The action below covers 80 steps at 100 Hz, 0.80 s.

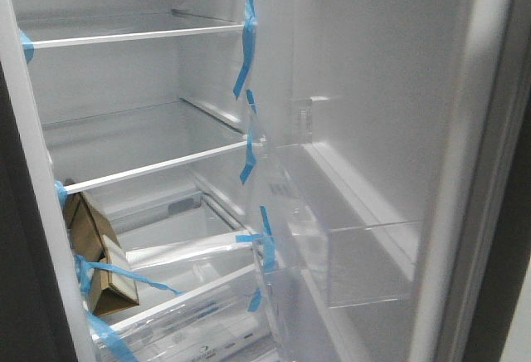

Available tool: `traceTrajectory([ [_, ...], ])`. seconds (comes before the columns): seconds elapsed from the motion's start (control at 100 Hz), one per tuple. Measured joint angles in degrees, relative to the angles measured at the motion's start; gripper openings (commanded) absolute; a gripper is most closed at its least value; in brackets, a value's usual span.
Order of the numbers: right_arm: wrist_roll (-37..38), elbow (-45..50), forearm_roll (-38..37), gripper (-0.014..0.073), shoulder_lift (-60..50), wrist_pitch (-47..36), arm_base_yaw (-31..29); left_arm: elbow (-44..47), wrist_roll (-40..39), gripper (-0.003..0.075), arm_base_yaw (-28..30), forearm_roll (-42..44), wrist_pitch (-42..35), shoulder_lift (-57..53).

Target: Close fridge door

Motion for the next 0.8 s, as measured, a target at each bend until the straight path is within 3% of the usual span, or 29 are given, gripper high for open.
traceTrajectory([
  [0.58,0.0,-5.6,-0.2,-0.0046,2.9,3.0,16.4,0.0,0.0,-0.002,0.0,0.0,0.0,0.0],
  [0.8,-2.0,-5.6,-0.2,-0.0046,2.9,-3.6,22.8,0.0,0.0,-0.002,0.0,0.0,0.0,0.0],
])
